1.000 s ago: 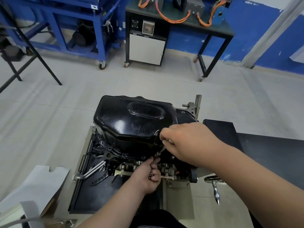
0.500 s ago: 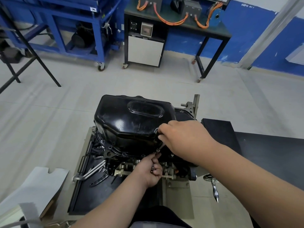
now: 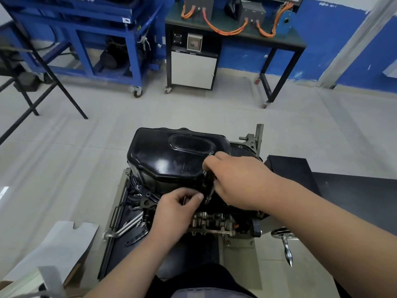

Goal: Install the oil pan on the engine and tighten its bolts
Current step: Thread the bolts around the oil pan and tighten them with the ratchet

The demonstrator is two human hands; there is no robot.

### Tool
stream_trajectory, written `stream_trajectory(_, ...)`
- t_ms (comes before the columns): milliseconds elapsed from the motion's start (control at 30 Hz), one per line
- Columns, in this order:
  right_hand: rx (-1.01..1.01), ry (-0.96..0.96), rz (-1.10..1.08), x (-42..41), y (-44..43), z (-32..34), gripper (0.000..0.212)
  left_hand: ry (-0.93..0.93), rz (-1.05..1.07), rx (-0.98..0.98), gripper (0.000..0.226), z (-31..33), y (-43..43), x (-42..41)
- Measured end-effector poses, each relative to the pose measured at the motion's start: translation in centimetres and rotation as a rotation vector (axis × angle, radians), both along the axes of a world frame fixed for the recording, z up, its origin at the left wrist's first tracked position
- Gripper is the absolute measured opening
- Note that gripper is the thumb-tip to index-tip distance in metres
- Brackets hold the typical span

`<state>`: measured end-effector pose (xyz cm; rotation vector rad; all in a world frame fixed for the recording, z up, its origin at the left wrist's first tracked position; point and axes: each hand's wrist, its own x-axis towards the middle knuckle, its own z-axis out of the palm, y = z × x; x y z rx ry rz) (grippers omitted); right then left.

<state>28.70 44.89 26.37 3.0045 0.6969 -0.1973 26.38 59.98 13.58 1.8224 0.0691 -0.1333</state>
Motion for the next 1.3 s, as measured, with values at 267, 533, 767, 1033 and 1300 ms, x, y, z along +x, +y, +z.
stream_trajectory(267, -0.065, -0.084, -0.079, 0.1, 0.9, -0.5, 0.028, -0.302, -0.160, 0.328, 0.017, 3.7, -1.5, 0.9)
stream_trajectory(533, -0.033, 0.133, -0.054, 0.3, -0.5, 2.7, 0.039, -0.387, -0.217, 0.420, 0.030, 3.9, -1.6, 1.1)
stream_trajectory(767, -0.098, -0.061, 0.258, 0.7, -1.4, 2.9, 0.018, -0.395, -0.386, 0.664, 0.018, 5.1, -1.5, 2.2)
stream_trajectory(1033, -0.120, -0.186, 0.014, -0.3, -1.3, 1.7, 0.045, -0.370, -0.269, 0.646, 0.031, 5.7, -2.6, 1.5)
stream_trajectory(1300, -0.153, -0.179, 0.224, 1.1, -2.4, 2.5, 0.028, -0.493, -0.385, 0.839, 0.031, 6.6, -2.5, 2.9)
